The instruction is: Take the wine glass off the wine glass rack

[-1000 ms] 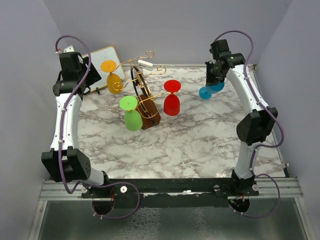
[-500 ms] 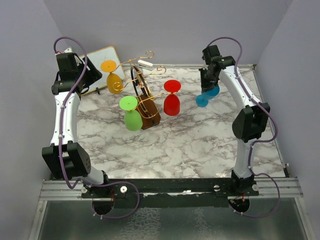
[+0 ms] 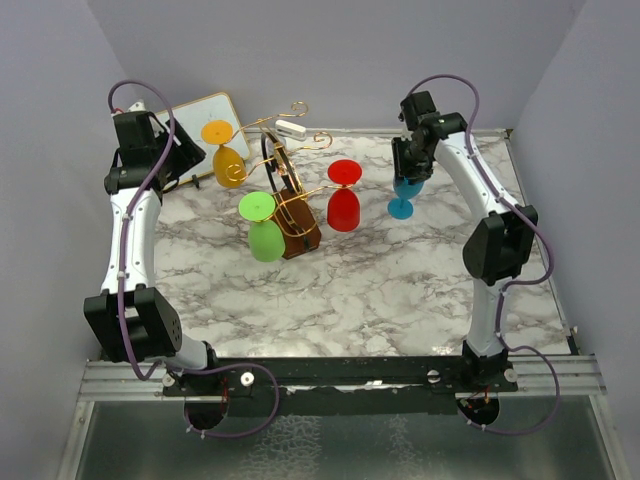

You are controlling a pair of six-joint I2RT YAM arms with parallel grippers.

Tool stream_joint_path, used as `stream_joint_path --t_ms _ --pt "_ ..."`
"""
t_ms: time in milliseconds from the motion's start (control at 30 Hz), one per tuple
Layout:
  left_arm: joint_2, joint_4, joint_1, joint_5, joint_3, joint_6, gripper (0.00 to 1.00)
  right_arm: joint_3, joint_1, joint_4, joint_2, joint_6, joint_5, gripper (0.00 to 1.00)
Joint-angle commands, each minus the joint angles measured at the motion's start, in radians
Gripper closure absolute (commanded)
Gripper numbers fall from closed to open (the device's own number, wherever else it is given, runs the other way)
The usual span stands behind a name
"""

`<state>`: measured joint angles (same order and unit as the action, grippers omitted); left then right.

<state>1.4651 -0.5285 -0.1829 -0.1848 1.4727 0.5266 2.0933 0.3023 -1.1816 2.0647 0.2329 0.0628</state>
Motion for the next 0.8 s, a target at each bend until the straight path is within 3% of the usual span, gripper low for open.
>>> stream_joint_path --t_ms 0,200,400,567,767 --pt "-0.085 0.076 -0.007 -0.011 -0.049 0.026 0.32 0.022 0.009 0.022 -0.151 0.006 -0.002 0.62" --pt "-0.112 0.117 -0.011 -0.016 -0.107 0.052 0.32 -0.127 0.012 0.139 -0.386 0.022 -0.029 0.62" --pt "-0.08 0.193 -0.042 -0.082 -0.114 0.117 0.31 -0.374 0.013 0.355 -0.683 0.023 -0.315 0.53" --pt "-0.019 0.378 -0.129 -0.258 -0.175 0.242 0.31 -0.507 0.012 0.445 -0.818 0.037 -0.483 0.52" --pt "0.071 0.737 -0.151 -0.472 -0.263 0.473 0.35 -0.591 0.013 0.511 -0.889 0.041 -0.526 0.52"
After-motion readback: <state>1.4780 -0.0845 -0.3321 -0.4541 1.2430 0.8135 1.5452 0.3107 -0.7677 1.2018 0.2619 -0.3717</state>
